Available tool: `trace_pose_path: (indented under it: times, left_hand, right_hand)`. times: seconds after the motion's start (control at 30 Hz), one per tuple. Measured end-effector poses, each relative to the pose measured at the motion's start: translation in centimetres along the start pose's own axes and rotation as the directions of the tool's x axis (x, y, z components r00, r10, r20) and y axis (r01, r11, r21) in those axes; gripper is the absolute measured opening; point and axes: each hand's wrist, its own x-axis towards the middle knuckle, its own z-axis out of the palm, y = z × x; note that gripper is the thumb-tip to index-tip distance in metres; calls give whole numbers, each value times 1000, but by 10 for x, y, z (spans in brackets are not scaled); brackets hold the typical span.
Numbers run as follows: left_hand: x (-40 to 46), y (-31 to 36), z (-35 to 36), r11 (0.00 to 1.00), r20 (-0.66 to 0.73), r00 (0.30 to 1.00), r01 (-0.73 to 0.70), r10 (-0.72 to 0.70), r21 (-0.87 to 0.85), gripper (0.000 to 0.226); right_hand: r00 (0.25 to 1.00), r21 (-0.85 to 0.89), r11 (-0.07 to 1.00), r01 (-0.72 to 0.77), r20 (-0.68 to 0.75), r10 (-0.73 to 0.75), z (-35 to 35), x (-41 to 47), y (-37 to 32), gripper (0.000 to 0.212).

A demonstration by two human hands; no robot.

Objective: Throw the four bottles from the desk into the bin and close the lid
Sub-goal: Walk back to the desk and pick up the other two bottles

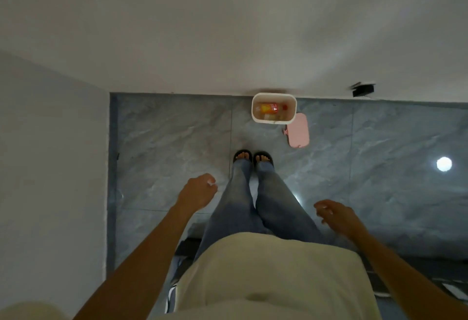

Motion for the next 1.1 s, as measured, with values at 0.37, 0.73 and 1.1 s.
trace_pose_path:
  times: [0.37,0.73,1.1]
  left_hand:
    - [-84,-34,62,925,-124,948,248,-293,-288,37]
    - [-175,-64,196,565,212,858,475,-468,-675,24]
    - [-202,-152,212,-31,298,775,339,-558,-940,29]
  right_hand:
    - [983,-472,862,183,93,-158,-74,40,-83,34]
    - [828,-646,525,554,364,-426,6,26,-315,33]
    - [774,-742,278,610,483,-409,149,-7,-413,28]
